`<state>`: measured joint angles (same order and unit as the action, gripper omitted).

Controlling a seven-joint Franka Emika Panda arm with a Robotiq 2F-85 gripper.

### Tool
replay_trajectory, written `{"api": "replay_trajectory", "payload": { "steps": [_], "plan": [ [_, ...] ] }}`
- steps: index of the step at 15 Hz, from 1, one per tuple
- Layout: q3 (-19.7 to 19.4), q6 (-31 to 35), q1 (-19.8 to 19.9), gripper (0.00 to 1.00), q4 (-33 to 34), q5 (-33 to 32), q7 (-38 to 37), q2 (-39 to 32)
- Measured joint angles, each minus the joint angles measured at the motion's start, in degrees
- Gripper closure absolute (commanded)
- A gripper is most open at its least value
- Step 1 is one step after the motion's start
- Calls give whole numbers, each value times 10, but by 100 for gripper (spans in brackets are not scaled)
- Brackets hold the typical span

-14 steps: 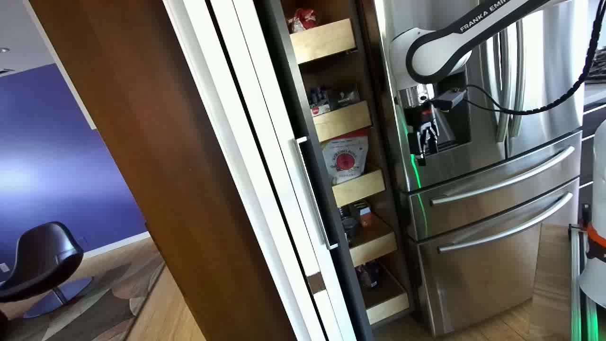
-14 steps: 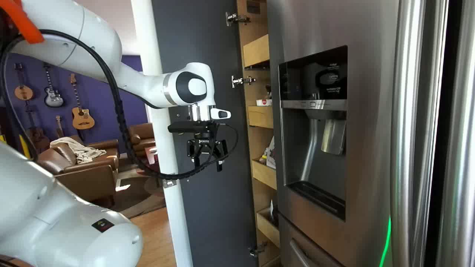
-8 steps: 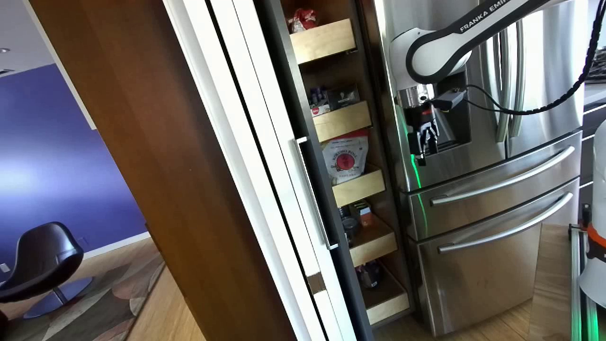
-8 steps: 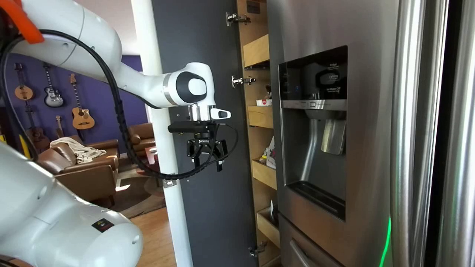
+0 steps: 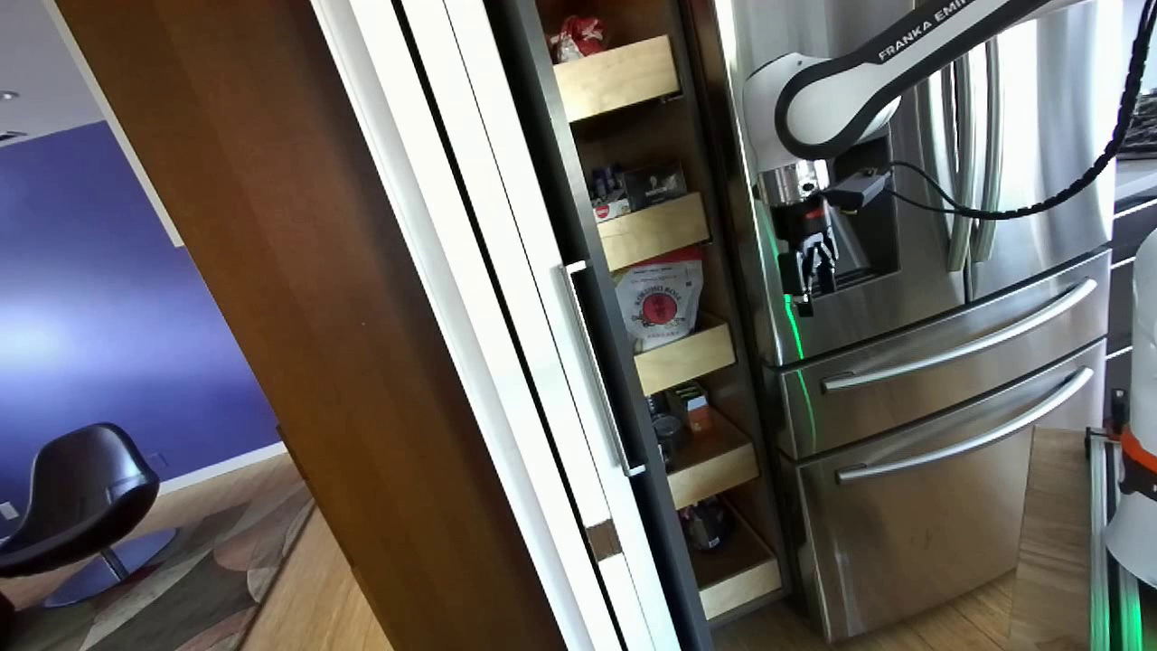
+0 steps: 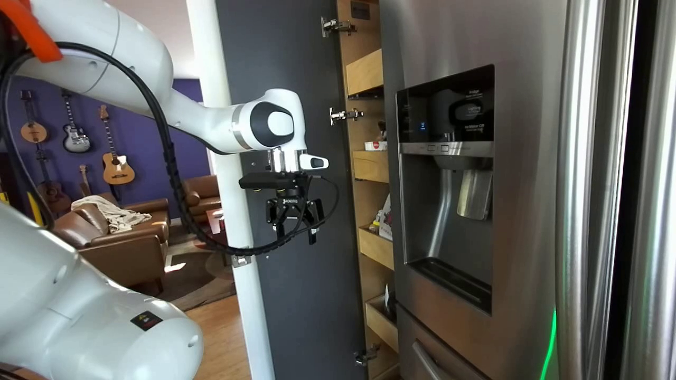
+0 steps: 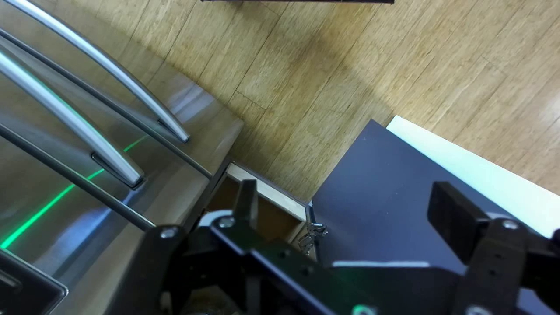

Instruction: Pull out the second drawer from the top

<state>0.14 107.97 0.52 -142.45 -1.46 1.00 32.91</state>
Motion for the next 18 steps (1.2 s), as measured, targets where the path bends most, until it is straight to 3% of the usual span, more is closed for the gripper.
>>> {"api": "replay_trajectory", "payload": {
  "steps": [11,18],
  "plan": [
    [0,3,0,0,1,0,4,0],
    [1,36,-7,0,85,-80,110,10]
  ]
}}
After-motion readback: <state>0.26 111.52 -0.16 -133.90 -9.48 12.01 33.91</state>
